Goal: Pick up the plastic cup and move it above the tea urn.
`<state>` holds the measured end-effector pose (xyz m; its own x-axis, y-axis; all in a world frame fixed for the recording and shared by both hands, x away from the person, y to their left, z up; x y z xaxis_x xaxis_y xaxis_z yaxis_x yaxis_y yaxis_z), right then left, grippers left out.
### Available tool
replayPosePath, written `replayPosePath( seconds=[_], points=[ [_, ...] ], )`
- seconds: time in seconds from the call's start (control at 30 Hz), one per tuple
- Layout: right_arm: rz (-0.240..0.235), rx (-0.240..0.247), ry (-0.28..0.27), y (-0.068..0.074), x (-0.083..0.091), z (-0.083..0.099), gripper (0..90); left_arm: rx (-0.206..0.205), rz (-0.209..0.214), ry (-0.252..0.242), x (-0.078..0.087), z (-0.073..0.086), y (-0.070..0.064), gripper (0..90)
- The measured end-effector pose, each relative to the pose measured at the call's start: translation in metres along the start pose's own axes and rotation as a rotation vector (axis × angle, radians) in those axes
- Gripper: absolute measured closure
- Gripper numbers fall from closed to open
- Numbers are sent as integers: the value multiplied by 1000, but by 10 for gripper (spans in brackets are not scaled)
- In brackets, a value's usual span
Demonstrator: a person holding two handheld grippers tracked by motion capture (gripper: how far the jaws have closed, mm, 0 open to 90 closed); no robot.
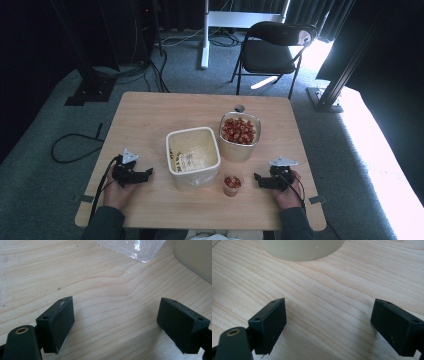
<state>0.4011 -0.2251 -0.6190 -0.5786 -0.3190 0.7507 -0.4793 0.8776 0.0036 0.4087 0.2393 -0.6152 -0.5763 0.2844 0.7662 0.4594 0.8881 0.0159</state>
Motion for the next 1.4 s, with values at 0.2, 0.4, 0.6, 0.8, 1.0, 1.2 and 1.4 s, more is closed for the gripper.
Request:
replayPosePath(
  seconds=[0.2, 0.4, 0.6, 0.8, 1.0, 1.2, 1.4],
  points=[
    [-3, 4, -1, -1, 1, 1, 131, 5, -4, -19, 4, 2, 2, 256],
    [0, 1, -1, -1, 1, 1, 131, 26, -21, 5, 8, 2, 4, 387],
    [2, -1, 0, -2, 1, 1, 131, 24, -55, 5, 15, -16, 6, 373],
    [6, -8, 1, -2, 1, 1, 130, 79, -54, -95, 37, -58, 14, 336],
    [9, -10, 0, -2, 1, 1, 131, 98, -43, -141, 39, -95, 12, 329],
    [8, -11, 0, -2, 1, 1, 131, 145, -31, -67, 6, -103, 8, 332],
    [9, -11, 0, -2, 1, 1, 131, 155, -112, -2, -11, -94, 22, 456]
  ],
)
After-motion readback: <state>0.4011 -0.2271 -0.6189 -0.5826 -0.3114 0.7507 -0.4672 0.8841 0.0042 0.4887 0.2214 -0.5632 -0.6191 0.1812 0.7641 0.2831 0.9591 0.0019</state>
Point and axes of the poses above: each handheld gripper's, and its own axes: x roughly backward along the jaws, z roughly out of its underside, y roughly to its left, the point moved 10 cm from there along -x, roughly forward along the jaws, and after that the axes turned 5 degrees about y, right-handed, at the moved point
